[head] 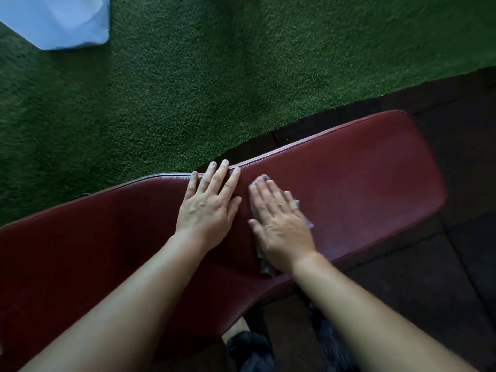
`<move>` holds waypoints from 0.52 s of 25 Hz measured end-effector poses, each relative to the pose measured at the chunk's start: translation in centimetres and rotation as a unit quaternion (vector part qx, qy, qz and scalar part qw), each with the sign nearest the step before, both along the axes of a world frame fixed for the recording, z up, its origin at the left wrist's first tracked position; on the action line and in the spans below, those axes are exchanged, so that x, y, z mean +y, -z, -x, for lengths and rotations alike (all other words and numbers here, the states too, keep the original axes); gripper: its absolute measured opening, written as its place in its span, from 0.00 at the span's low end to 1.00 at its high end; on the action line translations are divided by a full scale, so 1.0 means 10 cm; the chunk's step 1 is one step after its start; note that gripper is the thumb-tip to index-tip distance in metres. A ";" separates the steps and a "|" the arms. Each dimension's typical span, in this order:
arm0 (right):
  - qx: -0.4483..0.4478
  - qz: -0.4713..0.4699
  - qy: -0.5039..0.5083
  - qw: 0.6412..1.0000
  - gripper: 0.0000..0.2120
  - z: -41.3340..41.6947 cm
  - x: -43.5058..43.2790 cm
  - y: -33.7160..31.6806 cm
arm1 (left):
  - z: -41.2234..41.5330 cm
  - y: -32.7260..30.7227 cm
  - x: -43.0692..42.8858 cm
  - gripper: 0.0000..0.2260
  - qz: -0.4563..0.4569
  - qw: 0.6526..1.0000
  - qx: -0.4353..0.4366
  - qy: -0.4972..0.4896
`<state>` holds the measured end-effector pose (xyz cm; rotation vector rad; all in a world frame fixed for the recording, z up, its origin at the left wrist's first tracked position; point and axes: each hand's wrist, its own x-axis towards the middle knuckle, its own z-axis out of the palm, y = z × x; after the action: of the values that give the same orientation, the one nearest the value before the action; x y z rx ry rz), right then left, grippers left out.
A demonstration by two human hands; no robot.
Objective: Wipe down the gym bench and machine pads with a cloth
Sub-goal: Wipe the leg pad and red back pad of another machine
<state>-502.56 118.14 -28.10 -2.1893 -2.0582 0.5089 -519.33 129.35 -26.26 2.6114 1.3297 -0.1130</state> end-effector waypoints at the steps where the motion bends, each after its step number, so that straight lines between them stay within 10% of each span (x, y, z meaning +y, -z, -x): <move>1: -0.014 -0.005 0.025 1.000 0.33 -0.21 -0.15 0.04 | 0.02 -0.01 0.00 0.28 0.003 1.000 0.000 0.006; 6: -0.011 0.041 0.339 0.940 0.37 -0.94 -0.37 0.00 | 0.12 -0.04 -0.04 0.29 0.008 0.999 0.010 0.032; 11: -0.009 -0.016 0.132 0.991 0.32 0.31 -0.73 0.06 | 0.13 -0.06 -0.08 0.27 0.016 1.000 0.006 0.022; 13: -0.025 -0.013 0.249 0.968 0.33 -0.17 -0.71 0.15 | 0.14 -0.05 -0.07 0.27 0.022 0.999 0.009 0.028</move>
<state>-500.82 111.03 -29.57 -2.5921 -1.4308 0.3682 -520.78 128.67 -25.78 2.6175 1.2462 -0.1712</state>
